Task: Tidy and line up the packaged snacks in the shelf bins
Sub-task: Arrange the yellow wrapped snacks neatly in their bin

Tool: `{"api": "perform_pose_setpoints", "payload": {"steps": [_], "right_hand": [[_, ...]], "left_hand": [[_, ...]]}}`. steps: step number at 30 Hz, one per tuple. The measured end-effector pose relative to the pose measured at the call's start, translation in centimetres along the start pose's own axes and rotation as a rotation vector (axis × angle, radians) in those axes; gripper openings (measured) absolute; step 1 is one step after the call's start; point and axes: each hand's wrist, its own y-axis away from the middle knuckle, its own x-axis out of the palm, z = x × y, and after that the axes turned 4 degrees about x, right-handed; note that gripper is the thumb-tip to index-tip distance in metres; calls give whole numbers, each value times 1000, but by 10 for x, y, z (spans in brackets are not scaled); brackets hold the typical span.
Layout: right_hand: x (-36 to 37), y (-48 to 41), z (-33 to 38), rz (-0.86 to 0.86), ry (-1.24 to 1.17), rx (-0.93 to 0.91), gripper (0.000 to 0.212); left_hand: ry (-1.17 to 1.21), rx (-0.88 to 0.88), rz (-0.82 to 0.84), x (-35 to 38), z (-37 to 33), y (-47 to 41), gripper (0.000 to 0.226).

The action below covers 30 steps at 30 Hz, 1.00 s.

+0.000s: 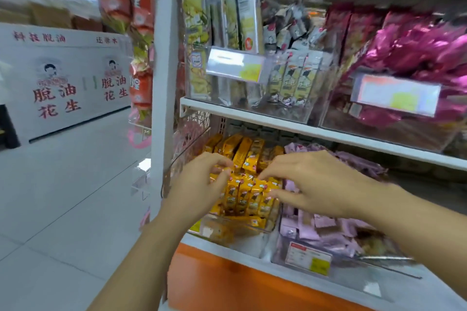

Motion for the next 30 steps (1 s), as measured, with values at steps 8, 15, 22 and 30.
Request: {"api": "perform_pose_setpoints", "payload": {"steps": [8,15,22,30], "right_hand": [[-75,81,-26,-167,39,141,28],[-115,150,-61,-275,63,286,28],[-144,204,-118,-385,12,491,23],[-167,208,-204,-316,44,593,21]], "left_hand": [[64,270,2,13,-128,-45,12],[120,503,1,37,-220,-75,13],[-101,697,54,62,-279,-114,14],[-336,750,220,84,-327,-185,14]]}}
